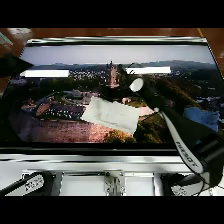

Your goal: Fold the shirts.

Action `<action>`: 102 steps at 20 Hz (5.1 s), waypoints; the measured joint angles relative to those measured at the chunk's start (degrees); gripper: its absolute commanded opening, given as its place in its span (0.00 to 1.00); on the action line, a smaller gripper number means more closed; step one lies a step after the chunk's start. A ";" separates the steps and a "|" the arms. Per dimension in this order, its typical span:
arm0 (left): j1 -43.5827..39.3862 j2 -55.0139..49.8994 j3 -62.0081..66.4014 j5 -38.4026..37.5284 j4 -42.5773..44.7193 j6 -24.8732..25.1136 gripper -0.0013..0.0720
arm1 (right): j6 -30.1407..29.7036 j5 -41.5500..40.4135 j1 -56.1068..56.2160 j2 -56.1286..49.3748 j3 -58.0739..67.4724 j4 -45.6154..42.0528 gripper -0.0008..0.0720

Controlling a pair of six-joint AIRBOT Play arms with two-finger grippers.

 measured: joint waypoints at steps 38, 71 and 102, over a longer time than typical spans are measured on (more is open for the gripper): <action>5.99 8.74 -8.44 -6.34 0.94 0.70 0.06 | -22.25 25.53 -29.77 3.78 -11.02 5.01 0.10; 5.99 8.74 -8.44 -6.64 0.74 2.34 0.06 | -9.07 56.81 -81.37 26.12 11.32 -45.27 0.10; -35.78 -11.85 -6.10 -1.57 33.79 -21.00 0.91 | -3.15 34.03 -45.66 31.15 -10.99 -35.17 0.97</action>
